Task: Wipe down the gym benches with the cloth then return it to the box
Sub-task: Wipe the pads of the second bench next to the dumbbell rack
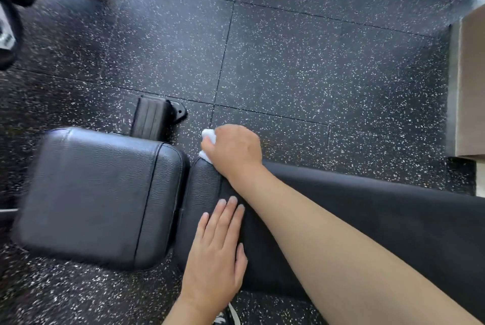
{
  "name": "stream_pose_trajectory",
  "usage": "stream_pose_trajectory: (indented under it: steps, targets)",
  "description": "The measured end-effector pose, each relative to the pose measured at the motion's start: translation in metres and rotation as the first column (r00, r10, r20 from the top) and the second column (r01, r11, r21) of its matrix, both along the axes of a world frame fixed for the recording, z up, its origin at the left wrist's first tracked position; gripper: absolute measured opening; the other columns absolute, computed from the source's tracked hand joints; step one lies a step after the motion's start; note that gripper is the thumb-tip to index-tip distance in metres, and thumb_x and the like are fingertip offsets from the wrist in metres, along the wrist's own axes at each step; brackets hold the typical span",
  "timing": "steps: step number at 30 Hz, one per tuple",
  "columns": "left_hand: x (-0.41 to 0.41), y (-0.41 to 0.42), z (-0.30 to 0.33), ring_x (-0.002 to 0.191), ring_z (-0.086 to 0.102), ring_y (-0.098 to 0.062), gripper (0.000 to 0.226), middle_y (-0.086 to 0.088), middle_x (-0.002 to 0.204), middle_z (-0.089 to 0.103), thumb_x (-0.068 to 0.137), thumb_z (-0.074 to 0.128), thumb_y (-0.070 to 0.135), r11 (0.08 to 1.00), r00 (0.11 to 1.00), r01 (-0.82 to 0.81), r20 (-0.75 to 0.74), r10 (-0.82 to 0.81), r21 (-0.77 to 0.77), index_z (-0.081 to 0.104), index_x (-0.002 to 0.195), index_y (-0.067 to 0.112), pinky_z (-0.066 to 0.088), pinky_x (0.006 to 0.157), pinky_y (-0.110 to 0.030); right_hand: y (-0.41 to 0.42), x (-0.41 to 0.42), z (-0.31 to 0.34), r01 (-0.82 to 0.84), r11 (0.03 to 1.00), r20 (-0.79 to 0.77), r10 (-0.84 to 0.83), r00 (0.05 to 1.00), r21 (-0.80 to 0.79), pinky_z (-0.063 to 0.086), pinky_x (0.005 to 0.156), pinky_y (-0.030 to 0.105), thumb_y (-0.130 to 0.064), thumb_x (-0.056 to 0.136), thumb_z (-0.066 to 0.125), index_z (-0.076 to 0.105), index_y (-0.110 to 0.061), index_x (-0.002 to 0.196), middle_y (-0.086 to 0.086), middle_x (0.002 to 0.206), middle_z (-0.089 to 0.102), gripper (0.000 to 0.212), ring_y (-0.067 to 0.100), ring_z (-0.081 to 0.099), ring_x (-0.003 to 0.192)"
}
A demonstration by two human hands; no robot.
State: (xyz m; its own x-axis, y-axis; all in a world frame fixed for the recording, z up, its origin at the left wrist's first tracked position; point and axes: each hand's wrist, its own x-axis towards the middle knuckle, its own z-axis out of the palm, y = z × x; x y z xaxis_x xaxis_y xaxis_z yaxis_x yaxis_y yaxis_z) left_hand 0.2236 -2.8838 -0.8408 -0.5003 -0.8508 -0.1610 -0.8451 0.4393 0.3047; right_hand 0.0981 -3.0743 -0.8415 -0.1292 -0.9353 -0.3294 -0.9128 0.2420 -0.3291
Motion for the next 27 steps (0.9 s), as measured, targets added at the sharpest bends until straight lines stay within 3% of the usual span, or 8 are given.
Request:
stream_pose_trajectory:
  steps: [5, 9, 13, 17, 22, 27]
  targets:
    - [0.005, -0.003, 0.004, 0.16, 0.025, -0.023, 0.074, -0.003, 0.174, 0.023, 0.091, 0.052, 0.031, 0.999, 1.0, 0.027, -0.014, -0.027, 0.031, 0.039, 0.161, 0.012, 0.024, 0.125, -0.048, 0.016, -0.021, -0.003, -0.004, 0.998, 0.055, 0.008, 0.998, -0.064, 0.033, 0.066, 0.035, -0.058, 0.096, 0.042, 0.067, -0.022, 0.079, -0.002, 0.082, 0.064, 0.047, 0.028, 0.061, 0.082]
    - [0.007, -0.005, 0.004, 0.159, 0.028, -0.022, 0.074, -0.003, 0.173, 0.026, 0.09, 0.055, 0.033, 0.998, 0.999, 0.037, -0.037, -0.035, 0.049, 0.041, 0.16, 0.012, 0.028, 0.122, -0.048, 0.054, -0.084, -0.005, 0.103, 0.993, -0.064, -0.106, 0.992, -0.049, 0.035, 0.064, 0.036, -0.07, 0.091, 0.033, 0.053, -0.023, 0.068, -0.008, 0.07, 0.049, 0.056, 0.023, 0.051, 0.073]
    - [0.011, -0.007, 0.003, 0.159, 0.025, -0.02, 0.073, -0.002, 0.173, 0.026, 0.092, 0.055, 0.034, 0.997, 0.997, 0.044, -0.073, -0.039, 0.063, 0.039, 0.161, 0.014, 0.026, 0.124, -0.047, 0.08, -0.101, -0.004, 0.144, 0.959, -0.196, -0.194, 0.961, -0.242, 0.033, 0.056, 0.033, -0.06, 0.097, 0.041, 0.048, -0.02, 0.065, -0.003, 0.068, 0.051, 0.052, 0.027, 0.053, 0.069]
    - [0.02, -0.008, 0.002, 0.16, 0.024, -0.02, 0.07, -0.003, 0.172, 0.028, 0.093, 0.05, 0.03, 0.994, 0.991, 0.098, -0.094, -0.093, 0.043, 0.04, 0.161, 0.014, 0.025, 0.125, -0.045, 0.078, -0.058, 0.002, 0.113, 0.92, -0.209, -0.203, 0.957, -0.376, 0.032, 0.053, 0.033, -0.043, 0.097, 0.057, 0.051, -0.016, 0.071, 0.003, 0.07, 0.054, 0.039, 0.03, 0.054, 0.067]
    - [0.049, -0.007, 0.003, 0.16, 0.022, -0.022, 0.071, -0.001, 0.172, 0.027, 0.091, 0.053, 0.027, 0.987, 0.986, 0.159, -0.06, -0.157, 0.031, 0.041, 0.16, 0.019, 0.022, 0.127, -0.049, 0.076, 0.008, 0.009, -0.035, 0.899, -0.158, -0.039, 0.987, -0.438, 0.044, 0.059, 0.039, -0.046, 0.099, 0.056, 0.057, -0.015, 0.088, 0.005, 0.081, 0.057, 0.034, 0.027, 0.055, 0.072]
    - [0.054, -0.004, 0.009, 0.158, 0.026, -0.031, 0.069, -0.002, 0.171, 0.029, 0.089, 0.051, 0.027, 0.988, 0.988, 0.153, -0.007, -0.153, 0.038, 0.044, 0.158, 0.022, 0.026, 0.123, -0.06, 0.112, -0.023, 0.006, -0.181, 0.836, -0.181, 0.099, 0.978, -0.518, 0.047, 0.059, 0.04, -0.04, 0.098, 0.065, 0.063, -0.011, 0.09, 0.006, 0.081, 0.056, 0.03, 0.027, 0.053, 0.069]
